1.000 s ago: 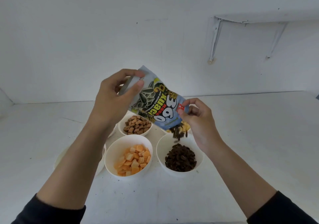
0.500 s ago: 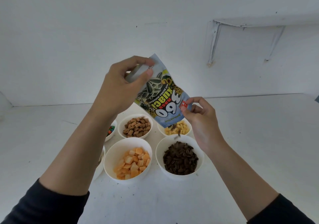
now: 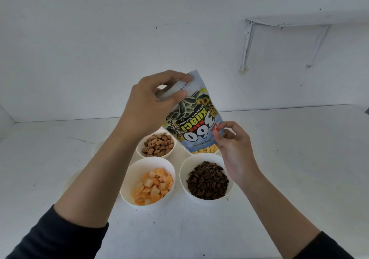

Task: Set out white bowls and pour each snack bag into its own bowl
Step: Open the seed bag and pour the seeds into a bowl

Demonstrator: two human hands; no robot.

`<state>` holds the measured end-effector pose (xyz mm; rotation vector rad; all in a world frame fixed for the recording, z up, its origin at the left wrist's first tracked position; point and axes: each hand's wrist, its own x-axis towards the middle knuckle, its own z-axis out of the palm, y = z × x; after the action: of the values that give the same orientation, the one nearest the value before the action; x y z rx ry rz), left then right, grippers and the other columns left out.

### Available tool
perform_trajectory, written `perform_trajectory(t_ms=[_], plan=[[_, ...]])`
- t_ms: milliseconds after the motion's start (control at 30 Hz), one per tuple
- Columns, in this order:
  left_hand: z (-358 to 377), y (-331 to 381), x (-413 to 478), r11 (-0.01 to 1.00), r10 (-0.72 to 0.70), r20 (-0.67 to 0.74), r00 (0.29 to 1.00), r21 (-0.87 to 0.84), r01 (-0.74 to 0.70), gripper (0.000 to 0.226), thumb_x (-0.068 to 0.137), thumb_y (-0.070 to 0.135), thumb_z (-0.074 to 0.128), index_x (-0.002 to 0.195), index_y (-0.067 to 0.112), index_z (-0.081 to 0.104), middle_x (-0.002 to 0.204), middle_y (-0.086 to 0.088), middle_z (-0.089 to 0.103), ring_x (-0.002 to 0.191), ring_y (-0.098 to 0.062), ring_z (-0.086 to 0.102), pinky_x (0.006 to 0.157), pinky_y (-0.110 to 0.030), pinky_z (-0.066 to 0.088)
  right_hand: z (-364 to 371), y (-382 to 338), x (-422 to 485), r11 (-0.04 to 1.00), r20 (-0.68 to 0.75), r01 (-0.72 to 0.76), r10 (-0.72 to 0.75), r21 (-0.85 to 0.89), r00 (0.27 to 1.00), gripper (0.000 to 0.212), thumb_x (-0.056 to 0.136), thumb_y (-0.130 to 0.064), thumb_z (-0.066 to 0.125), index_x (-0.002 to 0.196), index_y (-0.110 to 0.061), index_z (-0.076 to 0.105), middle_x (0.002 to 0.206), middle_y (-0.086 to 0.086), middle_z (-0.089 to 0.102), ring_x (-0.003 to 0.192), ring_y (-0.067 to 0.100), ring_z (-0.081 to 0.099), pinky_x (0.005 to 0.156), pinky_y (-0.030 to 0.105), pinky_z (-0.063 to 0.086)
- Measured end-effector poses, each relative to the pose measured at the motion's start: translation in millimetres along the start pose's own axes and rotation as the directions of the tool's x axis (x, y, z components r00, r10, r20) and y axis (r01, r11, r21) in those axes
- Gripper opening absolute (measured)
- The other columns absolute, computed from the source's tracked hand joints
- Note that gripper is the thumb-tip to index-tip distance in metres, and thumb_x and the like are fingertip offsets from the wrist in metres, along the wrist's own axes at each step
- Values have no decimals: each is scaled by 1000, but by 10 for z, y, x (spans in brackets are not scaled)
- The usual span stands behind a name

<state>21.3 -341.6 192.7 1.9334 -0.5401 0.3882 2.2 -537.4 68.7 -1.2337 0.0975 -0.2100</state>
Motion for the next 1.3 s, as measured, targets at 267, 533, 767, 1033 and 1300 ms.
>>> perform_trajectory(t_ms=[267, 533, 767, 1033, 1300], plan=[[139, -239, -162, 985, -62, 162, 985, 168, 34, 33, 91, 18, 73, 116, 39, 68, 120, 6, 67, 96, -11, 71, 68, -32, 64, -157, 244, -43, 994, -38, -109, 110, 30, 993, 21, 91, 5, 65, 84, -13, 60, 111, 38, 62, 113, 38, 67, 108, 59, 46], [158, -406, -340, 986, -135, -38, 990, -104, 131, 25, 93, 4, 69, 108, 23, 76, 104, 8, 78, 83, -14, 78, 57, -36, 64, -160, 196, 17, 1000, -3, 2, -2, 30, 1000, 19, 87, 2, 73, 96, -9, 60, 105, 20, 70, 107, 34, 71, 95, 54, 57], [319, -756, -649, 931, -258, -231, 938, -319, 177, 19, 92, 1, 69, 96, 19, 73, 102, 2, 78, 89, -27, 77, 61, -42, 64, -79, 371, -82, 995, 123, -80, 86, -56, 989, 43, 75, -6, 86, 102, -18, 55, 124, 10, 62, 106, 27, 73, 87, 54, 60], [243, -865, -790, 955, -258, -16, 966, -157, 252, 36, 78, 0, 83, 101, 20, 63, 99, 2, 74, 86, -23, 78, 55, -45, 63, -42, 377, 23, 988, 150, 35, -12, -154, 989, 21, 78, -8, 84, 86, -14, 65, 116, 11, 72, 112, 27, 69, 92, 53, 58], [87, -923, -655, 955, -269, 268, 925, -49, 292, 24, 91, 13, 73, 112, 26, 76, 120, 0, 71, 105, -16, 73, 70, -33, 64, -178, 219, 141, 981, 228, -24, 69, -193, 971, 18, 83, 1, 77, 97, -4, 67, 101, 15, 78, 90, 33, 76, 70, 43, 63]])
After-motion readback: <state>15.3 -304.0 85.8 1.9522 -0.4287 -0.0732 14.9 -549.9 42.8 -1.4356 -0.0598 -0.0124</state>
